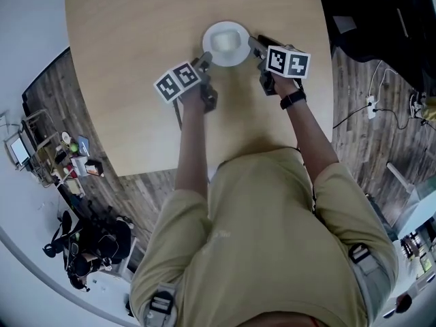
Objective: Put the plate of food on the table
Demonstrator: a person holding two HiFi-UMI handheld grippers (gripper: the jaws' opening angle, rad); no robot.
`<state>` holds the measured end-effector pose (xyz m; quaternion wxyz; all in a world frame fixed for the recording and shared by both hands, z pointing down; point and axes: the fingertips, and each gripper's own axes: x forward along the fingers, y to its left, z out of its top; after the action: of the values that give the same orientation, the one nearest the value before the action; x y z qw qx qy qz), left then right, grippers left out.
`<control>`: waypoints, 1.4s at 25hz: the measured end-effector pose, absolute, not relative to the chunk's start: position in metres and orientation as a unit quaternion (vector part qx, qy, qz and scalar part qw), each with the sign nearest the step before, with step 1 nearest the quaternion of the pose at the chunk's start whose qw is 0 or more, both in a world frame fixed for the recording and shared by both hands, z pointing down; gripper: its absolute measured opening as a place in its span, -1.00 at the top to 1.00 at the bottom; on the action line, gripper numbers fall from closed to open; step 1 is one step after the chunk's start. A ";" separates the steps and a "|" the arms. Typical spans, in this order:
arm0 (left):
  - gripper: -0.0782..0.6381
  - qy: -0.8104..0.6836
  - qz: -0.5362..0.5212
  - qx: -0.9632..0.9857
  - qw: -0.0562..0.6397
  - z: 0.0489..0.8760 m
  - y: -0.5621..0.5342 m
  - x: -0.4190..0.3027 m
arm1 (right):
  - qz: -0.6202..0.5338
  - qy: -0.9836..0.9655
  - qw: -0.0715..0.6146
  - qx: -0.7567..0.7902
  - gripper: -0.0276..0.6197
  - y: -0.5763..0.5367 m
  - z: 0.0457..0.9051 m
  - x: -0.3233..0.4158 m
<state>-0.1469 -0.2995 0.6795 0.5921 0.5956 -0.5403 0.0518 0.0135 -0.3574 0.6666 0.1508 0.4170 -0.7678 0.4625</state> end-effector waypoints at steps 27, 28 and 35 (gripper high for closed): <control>0.46 -0.609 0.016 0.737 0.293 0.501 -0.157 -0.139 | 0.149 -0.857 0.121 0.478 0.64 -0.190 0.496 0.017; 0.46 -0.610 0.020 0.739 0.284 0.498 -0.149 -0.138 | 0.144 -0.857 0.118 0.480 0.65 -0.182 0.493 0.019; 0.50 -0.622 0.029 0.747 0.233 0.480 -0.098 -0.127 | 0.117 -0.869 0.106 0.469 0.68 -0.122 0.472 0.017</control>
<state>-0.1265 -0.0978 0.4799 0.2327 0.7468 -0.6224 0.0287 0.0171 -0.1222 0.4721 0.1058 0.4690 -0.8690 0.1175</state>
